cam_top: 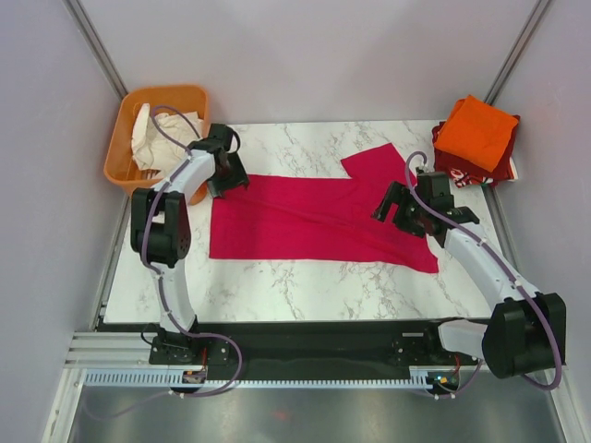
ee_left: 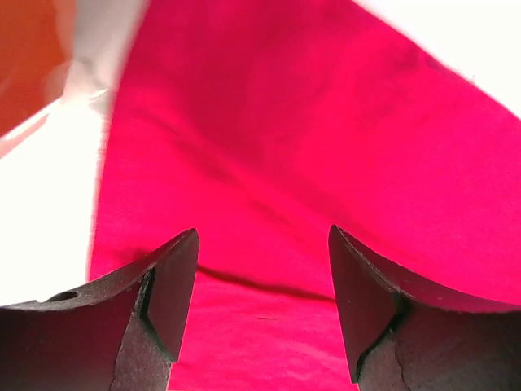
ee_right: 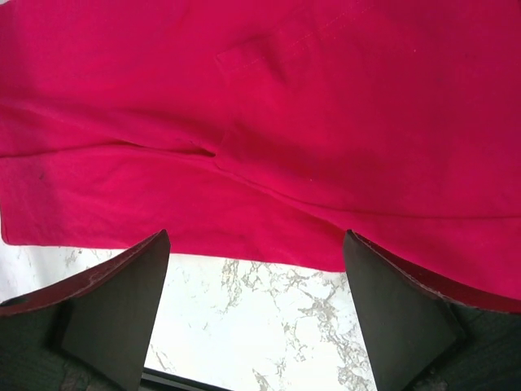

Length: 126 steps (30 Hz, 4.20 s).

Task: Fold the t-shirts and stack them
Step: Fold the tshirt

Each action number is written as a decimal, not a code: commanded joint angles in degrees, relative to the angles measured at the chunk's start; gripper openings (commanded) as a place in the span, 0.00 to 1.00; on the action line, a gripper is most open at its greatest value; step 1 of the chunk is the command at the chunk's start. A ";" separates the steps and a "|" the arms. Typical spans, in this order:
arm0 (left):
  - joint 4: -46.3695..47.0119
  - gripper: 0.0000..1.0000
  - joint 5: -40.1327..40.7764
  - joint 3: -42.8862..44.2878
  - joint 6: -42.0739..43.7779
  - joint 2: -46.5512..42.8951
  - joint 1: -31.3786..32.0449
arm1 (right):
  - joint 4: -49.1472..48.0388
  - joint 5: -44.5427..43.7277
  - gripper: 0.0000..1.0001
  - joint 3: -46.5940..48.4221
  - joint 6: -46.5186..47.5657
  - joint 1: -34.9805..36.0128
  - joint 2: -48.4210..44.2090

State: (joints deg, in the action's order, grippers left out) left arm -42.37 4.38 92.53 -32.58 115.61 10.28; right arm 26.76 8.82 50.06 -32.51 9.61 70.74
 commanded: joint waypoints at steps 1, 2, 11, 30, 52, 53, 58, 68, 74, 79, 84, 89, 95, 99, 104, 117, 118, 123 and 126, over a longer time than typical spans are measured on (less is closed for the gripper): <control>-4.82 0.73 6.77 4.32 0.15 -0.73 -3.42 | -2.42 -2.14 0.96 -0.31 1.84 0.24 -1.66; -5.26 0.73 7.65 3.89 0.15 -1.44 -4.73 | -2.42 -2.31 0.96 -0.49 2.19 0.24 -1.74; -7.02 0.72 2.30 -5.06 4.71 -14.96 -2.74 | -0.93 -8.47 0.98 15.83 5.26 0.24 14.82; -7.91 0.73 -10.88 -38.57 8.06 -59.27 2.55 | 6.74 -21.65 0.97 89.68 15.19 -4.51 75.68; -1.49 0.72 -10.27 -43.14 7.09 -65.69 2.37 | 0.31 -18.93 0.18 87.23 11.86 -4.42 82.37; -1.49 0.72 -10.27 -43.14 7.09 -65.78 2.11 | 0.05 -19.10 0.07 86.18 12.12 -4.42 81.93; -1.49 0.72 -9.48 -43.22 6.91 -66.66 1.93 | -2.15 -18.32 0.00 84.06 14.14 -4.42 77.63; -1.49 0.72 -3.00 -43.49 6.39 -64.73 1.41 | -4.79 -17.61 0.00 73.00 19.59 -2.93 61.20; -0.70 0.72 -0.43 -38.23 5.25 -54.28 1.40 | -9.79 -16.38 0.00 59.12 20.30 -3.01 48.54; 1.85 0.68 -0.69 -22.01 5.95 -38.12 1.40 | -9.98 -15.94 0.00 55.06 19.95 -3.01 44.67; 1.59 0.66 2.64 -5.90 8.05 -16.70 1.32 | -10.68 -14.09 0.00 49.61 17.84 -3.01 40.45; 0.45 0.67 6.94 9.05 10.69 -0.76 1.32 | -12.00 -13.56 0.00 43.55 17.75 -2.93 37.11; -0.78 0.67 8.98 21.27 13.15 12.17 0.97 | -12.26 -15.94 0.00 39.94 18.36 -4.59 34.29; -1.05 0.67 9.33 26.37 13.86 14.99 0.62 | -12.00 -16.64 0.00 39.93 17.49 -8.10 34.20; -1.05 0.67 11.17 28.40 14.82 16.57 0.44 | -12.09 -14.18 0.00 41.08 16.52 -9.43 36.04; -1.14 0.67 15.74 31.30 16.58 22.72 0.00 | -12.44 -10.58 0.00 40.90 14.49 -13.82 38.42; -1.22 0.67 16.35 31.65 16.67 23.68 -0.17 | -12.44 -10.49 0.00 40.82 14.49 -13.82 38.33; -1.22 0.66 19.43 33.94 16.41 25.80 -0.61 | -12.44 -10.14 0.00 40.46 14.41 -13.82 37.98; -1.75 0.66 18.48 34.99 16.49 26.94 -1.31 | -12.44 -9.96 0.00 40.29 14.32 -13.82 37.72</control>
State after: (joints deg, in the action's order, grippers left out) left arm -44.01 20.97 124.31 -18.11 140.79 10.07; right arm 16.29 -1.85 90.11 -17.61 -4.08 109.25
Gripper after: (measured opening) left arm 0.664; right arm 0.009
